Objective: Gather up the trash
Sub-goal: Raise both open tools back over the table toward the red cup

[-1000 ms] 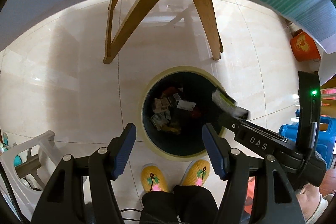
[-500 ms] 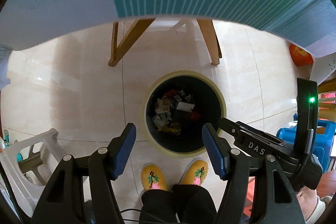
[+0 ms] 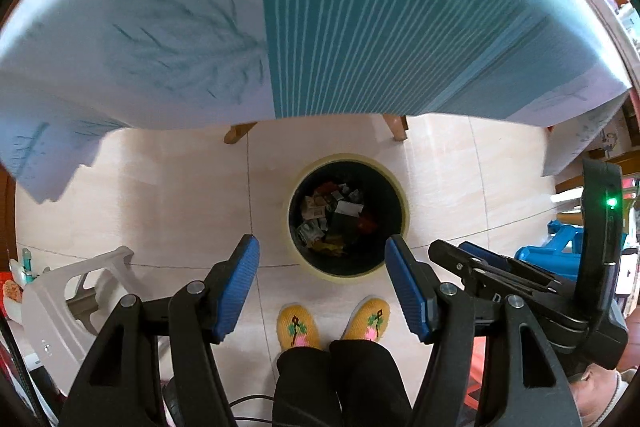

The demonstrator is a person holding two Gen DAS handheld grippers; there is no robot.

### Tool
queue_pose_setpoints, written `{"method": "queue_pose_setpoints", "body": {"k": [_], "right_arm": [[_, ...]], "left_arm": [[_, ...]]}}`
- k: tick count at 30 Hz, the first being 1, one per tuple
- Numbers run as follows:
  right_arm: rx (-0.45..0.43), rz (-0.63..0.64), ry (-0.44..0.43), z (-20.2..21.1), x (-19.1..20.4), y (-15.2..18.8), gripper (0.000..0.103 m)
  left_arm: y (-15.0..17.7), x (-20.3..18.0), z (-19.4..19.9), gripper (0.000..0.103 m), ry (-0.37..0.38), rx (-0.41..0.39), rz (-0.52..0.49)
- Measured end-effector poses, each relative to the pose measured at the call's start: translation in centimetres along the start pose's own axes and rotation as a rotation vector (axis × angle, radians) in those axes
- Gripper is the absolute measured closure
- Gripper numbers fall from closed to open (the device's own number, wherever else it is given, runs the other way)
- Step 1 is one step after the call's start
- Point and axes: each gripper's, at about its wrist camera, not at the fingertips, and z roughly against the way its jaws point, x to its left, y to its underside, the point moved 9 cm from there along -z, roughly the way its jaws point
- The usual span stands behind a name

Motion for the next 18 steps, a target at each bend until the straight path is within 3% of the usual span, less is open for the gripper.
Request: {"method": "queue_pose_setpoints", "body": {"k": [7, 18], "right_arm": [[-0.012, 0.065, -0.020, 6.9, 3.2, 1.1, 0.061], [-0.090, 0.170, -0.058, 18.3, 7.4, 1.2, 0.061]], "left_arm": [[0.4, -0.4, 6.7, 0.039, -0.006, -0.030, -0.034], [-1.9, -1.6, 19.4, 0.039, -0.043, -0.184, -0.065]]}}
